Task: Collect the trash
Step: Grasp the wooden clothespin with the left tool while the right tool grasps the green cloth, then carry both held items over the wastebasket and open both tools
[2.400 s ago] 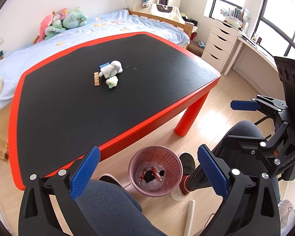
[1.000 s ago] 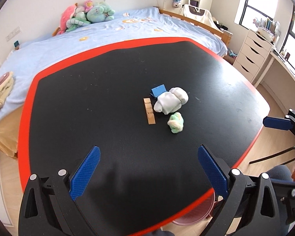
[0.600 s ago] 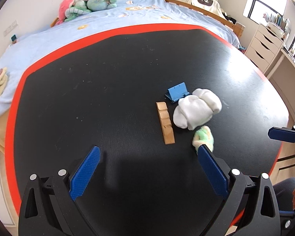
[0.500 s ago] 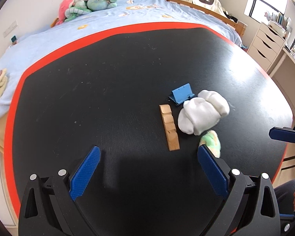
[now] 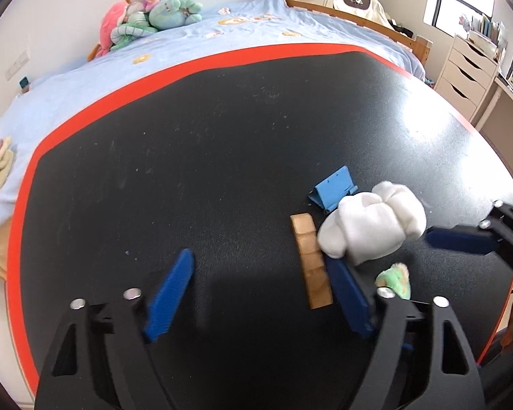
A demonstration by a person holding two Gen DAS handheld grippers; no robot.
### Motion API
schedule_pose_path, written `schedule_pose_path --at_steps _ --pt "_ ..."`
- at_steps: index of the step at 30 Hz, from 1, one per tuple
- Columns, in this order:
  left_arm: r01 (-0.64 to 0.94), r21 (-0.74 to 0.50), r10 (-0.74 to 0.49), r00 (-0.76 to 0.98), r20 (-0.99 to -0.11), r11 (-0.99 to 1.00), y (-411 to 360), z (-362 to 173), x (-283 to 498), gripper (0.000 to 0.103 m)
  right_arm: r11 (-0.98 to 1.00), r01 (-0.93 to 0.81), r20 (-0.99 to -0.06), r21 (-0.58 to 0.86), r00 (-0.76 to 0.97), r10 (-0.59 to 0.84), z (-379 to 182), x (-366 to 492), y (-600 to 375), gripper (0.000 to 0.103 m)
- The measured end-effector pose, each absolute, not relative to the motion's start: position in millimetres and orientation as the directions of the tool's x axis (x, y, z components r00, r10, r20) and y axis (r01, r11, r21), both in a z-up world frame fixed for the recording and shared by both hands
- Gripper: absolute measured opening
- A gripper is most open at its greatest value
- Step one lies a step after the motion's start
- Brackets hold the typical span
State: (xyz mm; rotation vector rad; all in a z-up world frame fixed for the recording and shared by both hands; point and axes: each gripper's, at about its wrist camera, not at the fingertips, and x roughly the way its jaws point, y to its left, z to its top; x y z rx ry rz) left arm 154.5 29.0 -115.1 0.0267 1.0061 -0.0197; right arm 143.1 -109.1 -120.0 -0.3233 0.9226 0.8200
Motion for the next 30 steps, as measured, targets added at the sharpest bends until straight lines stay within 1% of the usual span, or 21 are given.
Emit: schedule_pose_path --at_steps 1,3,4,5,6,7,8,9,18,30 --pt "0.036 0.012 -0.009 0.535 -0.845 0.999 28 -114 155 0.065 0.661 -0.745 -0.808 0.09 0.334 0.485 -122 145 -108 0.065" --pt "0.043 0.008 -0.016 0.537 -0.843 0.999 25 -112 156 0.049 0.664 -0.743 -0.805 0.086 0.34 0.486 -123 146 -107 0.056" --pt "0.042 0.004 -0.019 0.536 -0.844 0.999 25 -111 156 0.046 0.663 -0.744 -0.804 0.084 0.342 0.486 -123 146 -106 0.052" --pt "0.04 0.002 -0.02 0.537 -0.844 0.999 25 -110 156 0.036 0.661 -0.746 -0.802 0.084 0.343 0.489 -123 146 -106 0.05" --pt "0.038 -0.001 -0.021 0.536 -0.844 0.999 26 -110 155 0.027 0.658 -0.748 -0.801 0.085 0.342 0.491 -122 146 -105 0.044" --pt "0.035 -0.005 -0.023 0.533 -0.846 0.999 26 -109 155 0.022 0.657 -0.749 -0.801 0.084 0.341 0.492 -123 146 -105 0.037" --pt "0.035 -0.01 -0.028 0.529 -0.848 0.999 26 -109 155 0.013 0.656 -0.75 -0.801 0.082 0.342 0.491 -122 146 -105 0.035" --pt "0.037 -0.017 -0.034 0.526 -0.85 0.999 27 -109 155 0.012 0.656 -0.75 -0.802 0.082 0.341 0.491 -122 146 -106 0.035" --pt "0.05 -0.067 -0.083 0.52 -0.85 0.996 28 -104 144 0.012 0.66 -0.745 -0.792 0.099 0.342 0.506 -113 142 -117 0.034" --pt "0.108 -0.082 -0.129 0.566 -0.814 0.991 9 -63 98 0.012 0.687 -0.719 -0.773 0.104 0.376 0.511 -71 120 -151 0.034"
